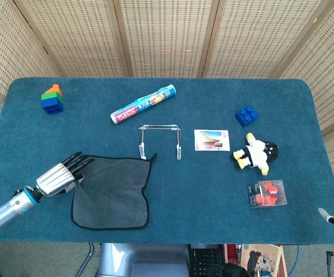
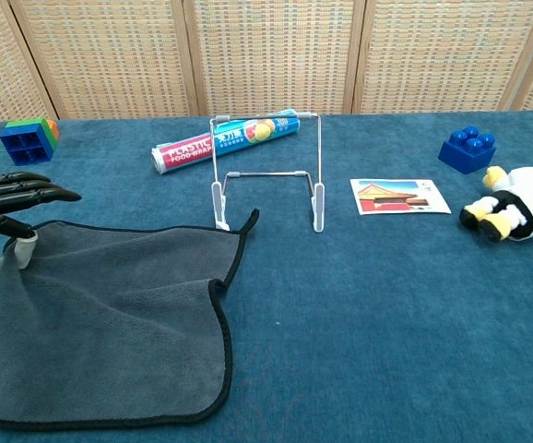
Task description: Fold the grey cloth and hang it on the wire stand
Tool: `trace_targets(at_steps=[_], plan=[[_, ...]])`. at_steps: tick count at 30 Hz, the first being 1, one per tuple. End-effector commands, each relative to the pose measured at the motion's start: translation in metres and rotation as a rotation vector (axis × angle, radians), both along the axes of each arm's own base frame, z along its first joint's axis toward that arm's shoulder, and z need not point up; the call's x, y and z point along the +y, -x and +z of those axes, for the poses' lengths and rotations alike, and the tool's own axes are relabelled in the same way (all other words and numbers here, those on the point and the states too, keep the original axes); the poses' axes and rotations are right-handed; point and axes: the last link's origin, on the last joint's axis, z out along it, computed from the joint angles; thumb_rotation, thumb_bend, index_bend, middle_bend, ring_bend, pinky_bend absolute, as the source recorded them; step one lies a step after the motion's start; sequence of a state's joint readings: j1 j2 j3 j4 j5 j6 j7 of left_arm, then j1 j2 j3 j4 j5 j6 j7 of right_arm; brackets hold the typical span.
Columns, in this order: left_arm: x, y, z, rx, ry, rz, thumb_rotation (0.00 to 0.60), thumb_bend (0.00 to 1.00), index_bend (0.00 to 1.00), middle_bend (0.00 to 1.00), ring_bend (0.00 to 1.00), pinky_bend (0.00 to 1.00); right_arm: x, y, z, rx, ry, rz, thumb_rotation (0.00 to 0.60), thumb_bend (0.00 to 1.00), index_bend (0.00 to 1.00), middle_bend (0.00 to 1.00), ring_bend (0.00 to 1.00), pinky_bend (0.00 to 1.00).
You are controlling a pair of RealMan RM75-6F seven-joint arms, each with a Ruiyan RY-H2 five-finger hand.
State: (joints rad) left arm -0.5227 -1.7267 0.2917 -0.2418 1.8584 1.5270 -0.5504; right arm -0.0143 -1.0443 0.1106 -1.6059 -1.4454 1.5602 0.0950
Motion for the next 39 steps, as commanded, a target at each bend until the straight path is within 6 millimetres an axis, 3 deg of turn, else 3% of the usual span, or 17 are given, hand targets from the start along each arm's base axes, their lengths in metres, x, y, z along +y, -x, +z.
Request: trace_targets(at_steps=[1,6,12,17,23,35,39], plan=[[0.003,-0.019,-0.010,-0.055,0.001,-0.057,0.600,0.50,0.65,0.00,0.00,0.00,0.000,0.000,0.000,-0.002,-0.001,0.000,0.600,0.00,0.00,0.00,0.00,0.00],[0.005,-0.046,-0.029,-0.108,0.013,-0.136,0.600,0.50,0.65,0.00,0.00,0.00,0.001,0.001,0.001,-0.005,0.002,-0.001,0.600,0.00,0.00,0.00,0.00,0.00],[0.006,-0.088,-0.075,-0.133,0.071,-0.220,0.600,0.50,0.65,0.00,0.00,0.00,0.001,0.003,0.004,-0.015,0.008,-0.010,0.600,0.00,0.00,0.00,0.00,0.00],[0.003,-0.109,-0.099,-0.128,0.098,-0.260,0.600,0.50,0.65,0.00,0.00,0.00,0.002,0.005,0.007,-0.023,0.013,-0.015,0.600,0.00,0.00,0.00,0.00,0.00],[0.002,-0.121,-0.112,-0.122,0.111,-0.271,0.600,0.50,0.64,0.00,0.00,0.00,0.004,0.007,0.009,-0.030,0.020,-0.018,0.600,0.00,0.00,0.00,0.00,0.00],[0.004,-0.128,-0.121,-0.128,0.116,-0.240,0.600,0.50,0.62,0.00,0.00,0.00,0.004,0.007,0.010,-0.034,0.019,-0.014,0.600,0.00,0.00,0.00,0.00,0.00],[0.004,-0.131,-0.126,-0.129,0.122,-0.234,0.600,0.48,0.54,0.00,0.00,0.00,0.004,0.007,0.010,-0.035,0.018,-0.015,0.600,0.00,0.00,0.00,0.00,0.00]])
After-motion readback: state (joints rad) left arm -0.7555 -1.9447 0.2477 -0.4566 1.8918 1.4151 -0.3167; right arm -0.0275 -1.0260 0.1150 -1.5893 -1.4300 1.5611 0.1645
